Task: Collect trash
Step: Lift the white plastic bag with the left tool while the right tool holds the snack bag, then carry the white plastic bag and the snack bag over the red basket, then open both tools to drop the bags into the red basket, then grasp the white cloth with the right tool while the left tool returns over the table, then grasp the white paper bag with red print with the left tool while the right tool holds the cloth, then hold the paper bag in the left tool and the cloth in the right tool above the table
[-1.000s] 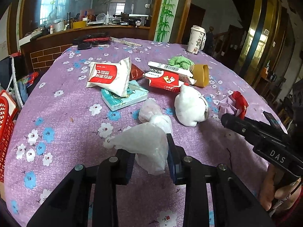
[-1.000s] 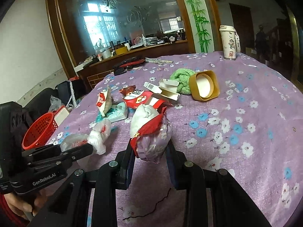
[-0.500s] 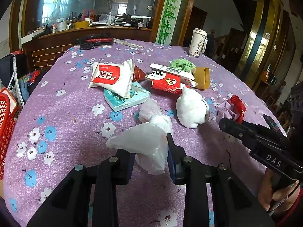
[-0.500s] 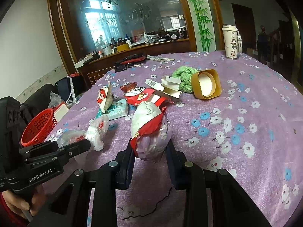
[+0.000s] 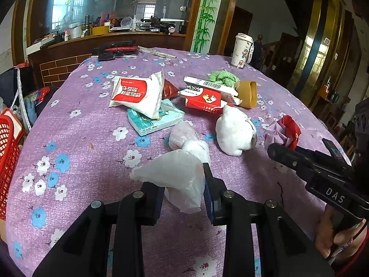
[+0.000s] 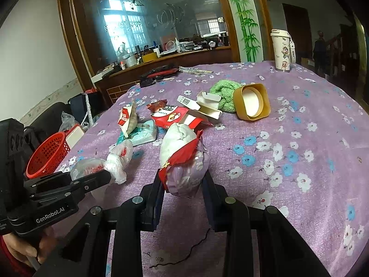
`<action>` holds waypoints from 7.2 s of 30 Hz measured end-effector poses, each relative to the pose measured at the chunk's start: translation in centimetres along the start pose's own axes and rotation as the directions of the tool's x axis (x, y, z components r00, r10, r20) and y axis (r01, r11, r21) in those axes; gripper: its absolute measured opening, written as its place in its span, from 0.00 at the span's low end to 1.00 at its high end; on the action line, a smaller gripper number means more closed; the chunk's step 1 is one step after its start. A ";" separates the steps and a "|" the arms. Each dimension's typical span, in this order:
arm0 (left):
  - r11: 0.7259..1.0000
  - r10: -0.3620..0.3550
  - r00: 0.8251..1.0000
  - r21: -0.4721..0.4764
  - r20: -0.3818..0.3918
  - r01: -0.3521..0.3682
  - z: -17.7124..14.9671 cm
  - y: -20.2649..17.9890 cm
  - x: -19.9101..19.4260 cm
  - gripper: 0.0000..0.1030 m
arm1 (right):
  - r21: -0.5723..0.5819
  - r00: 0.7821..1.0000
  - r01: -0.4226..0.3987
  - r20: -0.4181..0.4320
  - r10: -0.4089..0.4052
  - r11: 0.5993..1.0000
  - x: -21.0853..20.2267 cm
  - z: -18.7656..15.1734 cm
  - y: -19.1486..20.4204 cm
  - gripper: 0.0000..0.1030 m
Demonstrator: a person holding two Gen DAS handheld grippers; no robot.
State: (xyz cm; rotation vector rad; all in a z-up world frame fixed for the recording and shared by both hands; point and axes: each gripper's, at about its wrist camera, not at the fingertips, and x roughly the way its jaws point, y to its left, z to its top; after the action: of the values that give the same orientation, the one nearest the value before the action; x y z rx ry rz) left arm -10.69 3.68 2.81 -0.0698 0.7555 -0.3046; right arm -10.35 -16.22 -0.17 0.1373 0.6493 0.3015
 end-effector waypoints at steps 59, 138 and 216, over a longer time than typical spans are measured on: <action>0.992 0.101 0.981 -0.093 0.165 -0.087 -0.3 6.7 -9.7 0.28 | -0.126 0.999 -0.004 -0.032 0.000 0.992 -1.9 1.4 8.8 0.33; 0.973 0.197 0.980 -0.120 -0.005 -0.196 8.1 4.5 -2.3 0.74 | 0.094 0.993 -0.060 -0.098 0.069 0.994 7.4 5.0 -1.1 0.33; 0.952 0.269 0.953 -0.187 0.140 -0.241 5.7 5.9 2.0 0.40 | 0.035 0.998 -0.038 0.052 0.037 0.999 5.1 5.7 -1.2 0.34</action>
State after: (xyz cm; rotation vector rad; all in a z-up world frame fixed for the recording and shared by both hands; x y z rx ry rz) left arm -3.93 8.46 4.64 -0.1529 0.6162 0.0139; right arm -2.75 -15.89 1.14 0.1917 0.6018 0.3214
